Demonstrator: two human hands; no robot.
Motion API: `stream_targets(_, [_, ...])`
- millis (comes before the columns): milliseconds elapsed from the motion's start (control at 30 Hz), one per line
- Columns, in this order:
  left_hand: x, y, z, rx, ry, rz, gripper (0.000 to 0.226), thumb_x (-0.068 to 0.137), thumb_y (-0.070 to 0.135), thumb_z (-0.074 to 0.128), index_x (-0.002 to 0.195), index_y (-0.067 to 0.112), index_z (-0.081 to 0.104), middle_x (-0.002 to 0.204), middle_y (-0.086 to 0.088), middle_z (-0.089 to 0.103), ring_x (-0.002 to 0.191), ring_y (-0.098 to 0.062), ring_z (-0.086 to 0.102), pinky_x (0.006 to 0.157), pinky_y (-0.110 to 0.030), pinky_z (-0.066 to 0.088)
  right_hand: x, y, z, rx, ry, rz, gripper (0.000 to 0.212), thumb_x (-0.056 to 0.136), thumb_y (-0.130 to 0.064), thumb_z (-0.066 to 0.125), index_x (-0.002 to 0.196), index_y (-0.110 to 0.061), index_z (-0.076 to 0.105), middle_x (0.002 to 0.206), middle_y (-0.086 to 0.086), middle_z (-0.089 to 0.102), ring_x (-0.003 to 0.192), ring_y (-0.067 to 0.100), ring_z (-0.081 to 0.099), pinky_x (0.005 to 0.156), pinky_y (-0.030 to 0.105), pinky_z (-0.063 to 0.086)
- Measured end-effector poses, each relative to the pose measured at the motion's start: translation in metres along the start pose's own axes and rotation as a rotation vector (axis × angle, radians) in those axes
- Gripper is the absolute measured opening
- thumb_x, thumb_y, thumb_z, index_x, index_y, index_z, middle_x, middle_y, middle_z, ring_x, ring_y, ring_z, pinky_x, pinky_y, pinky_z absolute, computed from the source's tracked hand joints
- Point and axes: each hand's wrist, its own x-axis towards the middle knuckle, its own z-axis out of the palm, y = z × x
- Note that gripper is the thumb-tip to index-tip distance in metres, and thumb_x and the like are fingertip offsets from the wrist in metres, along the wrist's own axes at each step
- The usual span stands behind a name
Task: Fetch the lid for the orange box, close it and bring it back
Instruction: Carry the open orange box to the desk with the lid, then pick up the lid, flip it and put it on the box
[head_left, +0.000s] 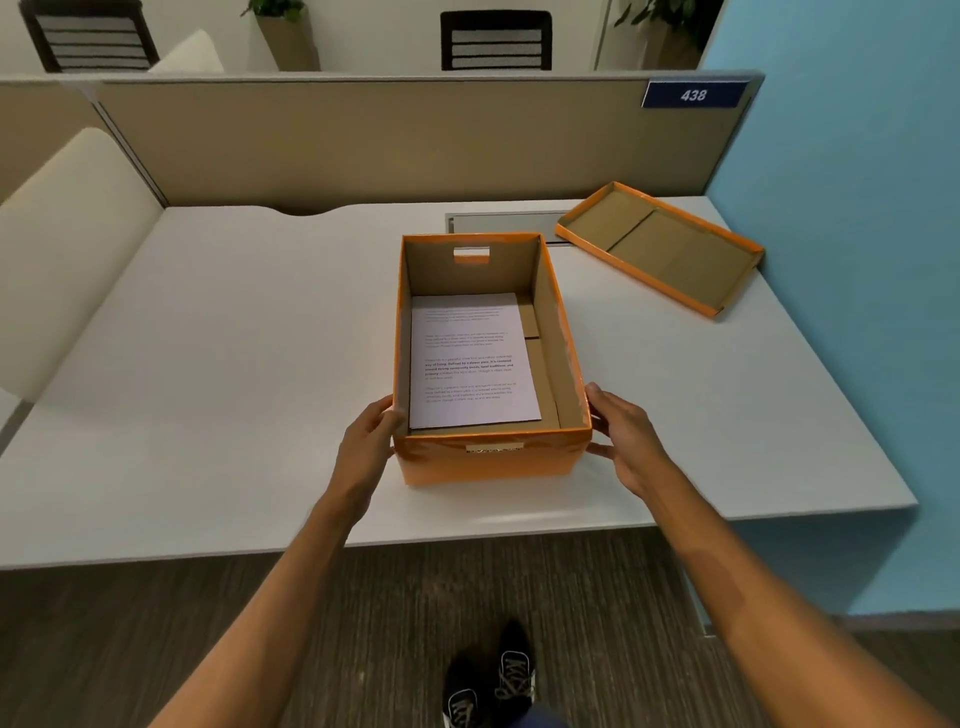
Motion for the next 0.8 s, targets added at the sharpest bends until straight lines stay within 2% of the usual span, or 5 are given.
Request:
stream_targets(100, [-0.002,0.007,0.001,0.246,0.111,0.086,0.064,0.091,0.048,0.058,0.147,0.024,0.038,0.153,-0.006,0.042,0.135,-0.030,0.045,0.104,-0.050,0.042,-0.003,-0.001,-0.001,-0.035,0.048,-0.040,0.044,0.096,-0.051,0.050,0.122,-0.021,0.067,0.124,0.002,0.069,0.120,0.023,0.060,0.100,0.055,0.048])
stream_targets(267, [-0.009,0.033,0.010,0.487,0.130,0.343,0.069,0.090,0.044,0.062,0.149,0.019,0.035,0.157,-0.009,0.033,0.141,-0.031,0.034,0.109,-0.054,0.035,-0.010,-0.006,-0.006,-0.060,0.130,-0.088,0.049,0.096,-0.045,0.056,0.134,-0.015,0.060,0.133,0.005,0.063,0.122,0.023,0.057,0.098,0.047,0.050])
stream_targets(433, [-0.015,0.066,0.039,0.527,0.045,0.490,0.063,0.091,0.039,0.062,0.145,0.017,0.040,0.157,-0.009,0.033,0.142,-0.030,0.032,0.112,-0.052,0.033,-0.014,-0.011,-0.018,-0.084,0.181,-0.181,0.046,0.094,-0.042,0.061,0.133,-0.019,0.061,0.131,-0.002,0.064,0.119,0.015,0.059,0.095,0.036,0.050])
stream_targets(667, [-0.007,0.102,0.098,0.543,-0.071,0.565,0.056,0.093,0.036,0.061,0.144,0.020,0.045,0.159,-0.005,0.031,0.145,-0.025,0.027,0.114,-0.050,0.028,-0.001,-0.032,-0.049,-0.170,0.263,-0.284,0.042,0.095,-0.033,0.062,0.134,-0.016,0.062,0.133,0.000,0.065,0.119,0.014,0.059,0.104,0.039,0.049])
stream_targets(800, [0.006,0.116,0.137,0.547,-0.145,0.585,0.055,0.093,0.037,0.059,0.144,0.020,0.045,0.160,-0.005,0.029,0.146,-0.023,0.025,0.113,-0.047,0.027,0.019,-0.043,-0.078,-0.186,0.300,-0.309,0.038,0.094,-0.027,0.063,0.130,-0.014,0.065,0.129,0.003,0.067,0.116,0.014,0.062,0.104,0.033,0.049])
